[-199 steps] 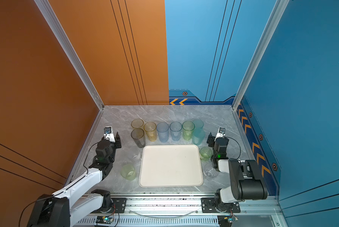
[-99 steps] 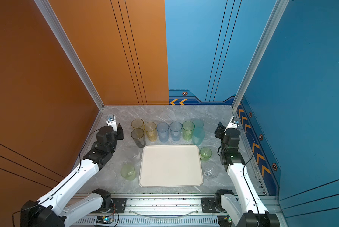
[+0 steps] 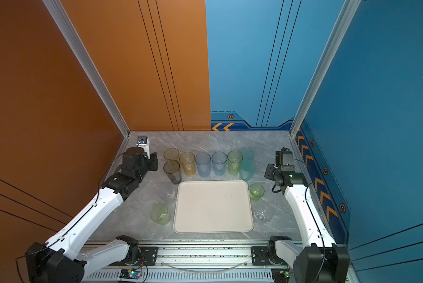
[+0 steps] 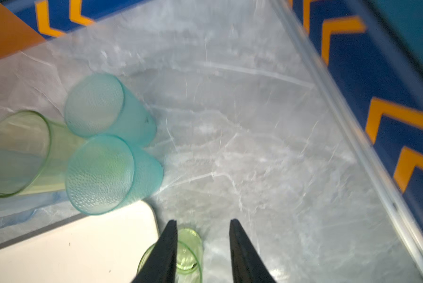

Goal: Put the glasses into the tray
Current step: 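Reach right gripper to small green cup while left arm nears dark grey cup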

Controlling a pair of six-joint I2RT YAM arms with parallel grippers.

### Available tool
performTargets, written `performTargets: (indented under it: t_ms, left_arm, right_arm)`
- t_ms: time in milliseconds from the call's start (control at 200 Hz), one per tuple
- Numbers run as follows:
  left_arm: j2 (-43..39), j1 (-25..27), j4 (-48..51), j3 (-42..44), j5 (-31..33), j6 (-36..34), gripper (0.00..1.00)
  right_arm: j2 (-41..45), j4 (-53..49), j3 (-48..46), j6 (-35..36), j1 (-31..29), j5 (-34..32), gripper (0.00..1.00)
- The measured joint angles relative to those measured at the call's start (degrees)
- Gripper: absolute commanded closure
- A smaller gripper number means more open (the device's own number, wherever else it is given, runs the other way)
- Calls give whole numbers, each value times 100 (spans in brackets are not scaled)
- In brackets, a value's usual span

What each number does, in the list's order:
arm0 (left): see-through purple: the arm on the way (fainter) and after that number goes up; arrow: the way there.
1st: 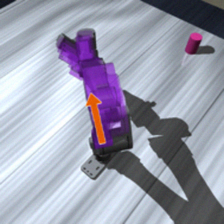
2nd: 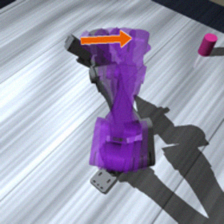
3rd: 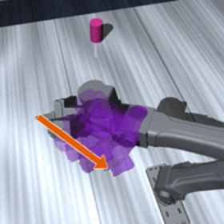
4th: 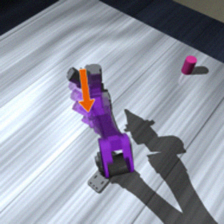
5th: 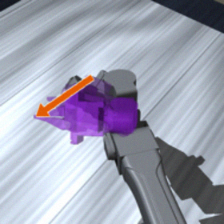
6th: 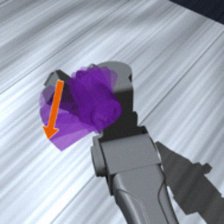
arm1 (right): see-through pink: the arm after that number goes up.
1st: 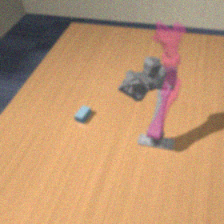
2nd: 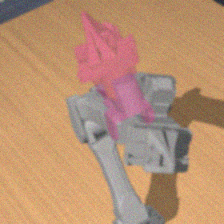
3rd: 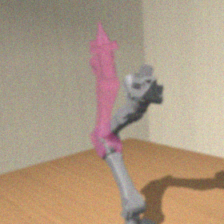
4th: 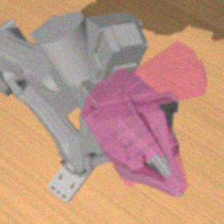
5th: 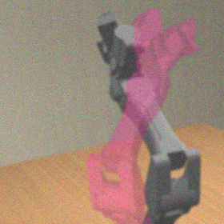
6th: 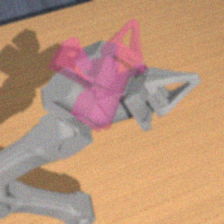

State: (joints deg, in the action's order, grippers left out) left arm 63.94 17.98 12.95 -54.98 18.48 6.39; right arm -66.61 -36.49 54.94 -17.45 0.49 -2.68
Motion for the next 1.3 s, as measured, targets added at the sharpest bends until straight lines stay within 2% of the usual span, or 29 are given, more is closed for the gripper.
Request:
performTargets:
  t_ms: [155, 491, 1302]
  left_arm:
    - [149, -2, 184, -109, -212, 76, 55]
    - [564, -2, 358, -334, -507, 157, 56]
    - [702, -37, 361, -516, -756, 192, 57]
  right_arm:
    - [-374, -310, -63, -44, -13, 275, 74]
    - [-382, -608, -225, -39, -57, 708, 76]
    - [-782, -754, -267, 2, -186, 811, 79]
